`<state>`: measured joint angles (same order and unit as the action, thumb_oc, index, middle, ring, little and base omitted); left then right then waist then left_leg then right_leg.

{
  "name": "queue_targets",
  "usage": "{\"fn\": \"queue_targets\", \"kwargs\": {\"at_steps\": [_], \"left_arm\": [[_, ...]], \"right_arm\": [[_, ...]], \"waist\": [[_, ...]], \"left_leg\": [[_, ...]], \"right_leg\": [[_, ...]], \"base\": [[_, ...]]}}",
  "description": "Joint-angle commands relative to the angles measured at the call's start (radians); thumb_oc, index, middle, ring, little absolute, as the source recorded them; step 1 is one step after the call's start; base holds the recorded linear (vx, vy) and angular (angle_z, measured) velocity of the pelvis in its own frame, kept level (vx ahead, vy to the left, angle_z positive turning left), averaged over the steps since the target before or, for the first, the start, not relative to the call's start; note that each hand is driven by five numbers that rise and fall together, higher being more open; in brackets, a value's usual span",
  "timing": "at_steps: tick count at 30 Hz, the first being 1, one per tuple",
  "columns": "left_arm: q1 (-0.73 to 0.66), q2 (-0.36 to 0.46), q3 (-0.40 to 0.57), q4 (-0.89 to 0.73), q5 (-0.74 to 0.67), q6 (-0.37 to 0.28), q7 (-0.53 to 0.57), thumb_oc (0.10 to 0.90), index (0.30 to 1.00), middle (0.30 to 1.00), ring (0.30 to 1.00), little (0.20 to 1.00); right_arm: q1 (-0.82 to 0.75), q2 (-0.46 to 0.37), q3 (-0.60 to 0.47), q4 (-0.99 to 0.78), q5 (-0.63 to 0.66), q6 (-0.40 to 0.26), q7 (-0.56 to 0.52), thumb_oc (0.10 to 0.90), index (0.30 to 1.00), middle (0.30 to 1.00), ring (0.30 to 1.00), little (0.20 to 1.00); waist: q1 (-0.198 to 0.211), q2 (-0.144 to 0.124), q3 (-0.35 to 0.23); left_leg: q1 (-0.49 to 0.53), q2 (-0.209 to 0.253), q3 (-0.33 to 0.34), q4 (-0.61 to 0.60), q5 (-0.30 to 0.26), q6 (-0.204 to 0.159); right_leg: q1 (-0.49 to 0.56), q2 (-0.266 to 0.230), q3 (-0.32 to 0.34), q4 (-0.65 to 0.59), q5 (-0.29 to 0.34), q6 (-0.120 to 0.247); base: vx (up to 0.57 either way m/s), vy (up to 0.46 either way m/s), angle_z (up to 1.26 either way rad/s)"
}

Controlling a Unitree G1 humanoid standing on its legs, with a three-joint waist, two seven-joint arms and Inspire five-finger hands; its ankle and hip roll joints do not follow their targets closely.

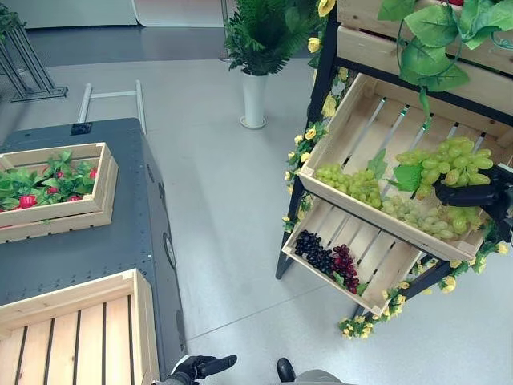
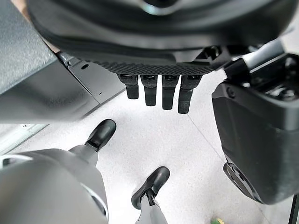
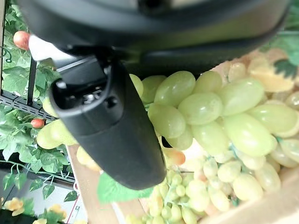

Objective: Pick up the fruits from the basket on one side to the basket on the other side

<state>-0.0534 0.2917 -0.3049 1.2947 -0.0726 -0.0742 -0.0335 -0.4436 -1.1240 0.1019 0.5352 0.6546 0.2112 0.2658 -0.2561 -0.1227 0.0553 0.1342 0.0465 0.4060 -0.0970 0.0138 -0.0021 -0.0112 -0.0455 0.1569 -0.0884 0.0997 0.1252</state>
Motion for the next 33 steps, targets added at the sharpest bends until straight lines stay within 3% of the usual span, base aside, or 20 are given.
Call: {"fn": "queue_targets", "kwargs": {"at_steps": [1,8,19,20,21,33], "left_arm": [[-0.061,0.051,-0.012,-0.027,0.028,-0.022,-0.012,0.800,0.900,0.900,0.900,0.900],[-0.066,0.049,-0.031,-0.037,0.036,-0.010,-0.020,0.800,0.900,0.900,0.900,0.900],[-0.075,0.046,-0.054,-0.048,0.034,-0.003,-0.036,0.800,0.900,0.900,0.900,0.900],[-0.076,0.044,-0.052,-0.050,0.033,-0.003,-0.036,0.800,0.900,0.900,0.900,0.900],[-0.080,0.039,-0.053,-0.051,0.028,-0.001,-0.038,0.800,0.900,0.900,0.900,0.900],[-0.077,0.046,-0.070,-0.045,0.051,-0.007,-0.048,0.800,0.900,0.900,0.900,0.900]], "right_arm": [[-0.291,-0.102,-0.048,0.084,-0.049,-0.144,-0.113,0.400,0.300,0.300,0.300,0.300],[-0.374,-0.113,0.028,0.150,-0.107,-0.152,-0.122,0.400,0.300,0.300,0.300,0.300],[-0.476,-0.056,0.112,0.230,-0.163,-0.130,-0.176,0.400,0.300,0.300,0.300,0.300],[-0.478,-0.049,0.112,0.241,-0.176,-0.127,-0.177,0.549,0.524,0.524,0.524,0.524],[-0.484,-0.044,0.114,0.261,-0.191,-0.108,-0.162,0.800,0.900,0.900,0.900,0.900],[-0.505,-0.041,0.128,0.353,-0.201,-0.154,-0.183,0.800,0.900,0.900,0.900,0.900]], "waist": [[0.045,-0.006,-0.009],[0.062,-0.003,-0.009],[0.095,0.006,-0.016],[0.097,0.006,-0.016],[0.102,0.007,-0.013],[0.116,0.013,-0.013]], "left_leg": [[0.010,-0.004,-0.092,0.056,-0.133,0.023],[0.009,-0.006,-0.105,0.049,-0.129,0.020],[0.007,-0.011,-0.125,0.032,-0.120,0.016],[0.007,-0.011,-0.126,0.031,-0.120,0.016],[0.008,-0.010,-0.128,0.030,-0.120,0.015],[0.009,-0.013,-0.140,0.026,-0.118,0.015]], "right_leg": [[0.003,0.030,-0.033,0.043,-0.027,0.003],[0.008,0.025,-0.043,0.036,-0.027,0.002],[0.012,0.018,-0.064,0.026,-0.029,-0.002],[0.011,0.018,-0.066,0.026,-0.029,-0.002],[0.011,0.016,-0.072,0.028,-0.030,-0.002],[0.022,0.012,-0.084,0.022,-0.035,-0.007]], "base": [[-0.01,-0.010,0.04],[-0.01,-0.006,0.03],[0.00,-0.003,0.05],[0.00,0.002,0.11],[0.00,-0.001,0.15],[0.00,-0.004,0.04]]}}
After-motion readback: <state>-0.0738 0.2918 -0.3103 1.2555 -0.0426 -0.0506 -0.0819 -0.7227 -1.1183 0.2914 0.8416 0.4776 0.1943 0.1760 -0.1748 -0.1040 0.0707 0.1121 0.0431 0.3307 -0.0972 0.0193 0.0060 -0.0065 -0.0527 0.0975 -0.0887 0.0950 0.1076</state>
